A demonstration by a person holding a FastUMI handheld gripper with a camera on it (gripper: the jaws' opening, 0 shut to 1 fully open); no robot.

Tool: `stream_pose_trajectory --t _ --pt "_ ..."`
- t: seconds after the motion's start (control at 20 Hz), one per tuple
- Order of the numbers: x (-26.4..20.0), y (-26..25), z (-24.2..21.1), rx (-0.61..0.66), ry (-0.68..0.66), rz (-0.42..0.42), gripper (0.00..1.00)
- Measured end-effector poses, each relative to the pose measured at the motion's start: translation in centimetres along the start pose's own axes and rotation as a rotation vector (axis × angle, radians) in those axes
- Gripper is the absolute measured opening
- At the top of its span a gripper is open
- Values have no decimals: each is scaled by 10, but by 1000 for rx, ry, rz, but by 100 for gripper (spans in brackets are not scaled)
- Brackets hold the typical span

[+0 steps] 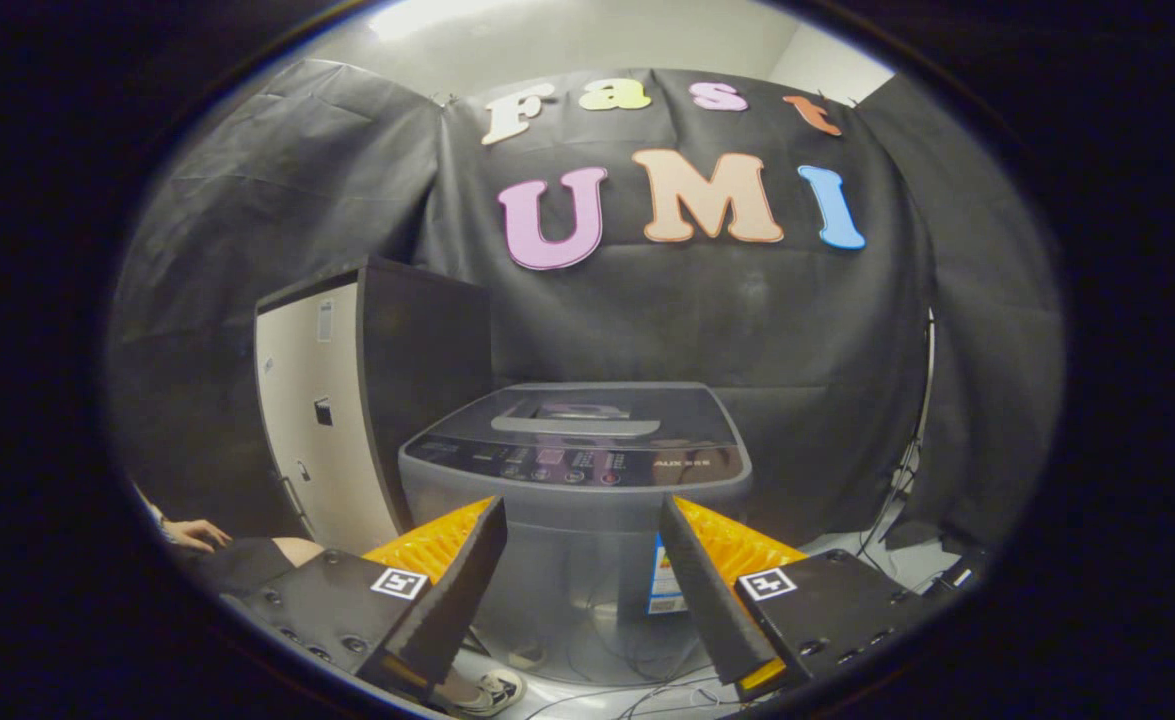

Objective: Put the clothes into the washing machine and then close the washing machine lid.

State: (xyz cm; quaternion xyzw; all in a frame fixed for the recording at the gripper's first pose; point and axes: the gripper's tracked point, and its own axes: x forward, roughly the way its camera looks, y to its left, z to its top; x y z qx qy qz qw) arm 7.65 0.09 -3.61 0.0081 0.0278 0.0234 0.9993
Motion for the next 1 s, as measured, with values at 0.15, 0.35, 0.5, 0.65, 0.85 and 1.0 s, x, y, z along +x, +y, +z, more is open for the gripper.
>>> stream_pose_trajectory --t 0.15,0.35,0.5,0.65,0.85,1.0 --pt "0 -5 8 3 -30 -20 97" --pt "-6 -18 6 6 -42 -75 96" --pt "-12 -23 -1 11 -18 -101 96" --pt "-19 -19 -3 -24 0 -106 95" --pt "-31 -20 -3 -13 -3 -110 96" --pt "-40 -20 4 -18 -27 -111 95"
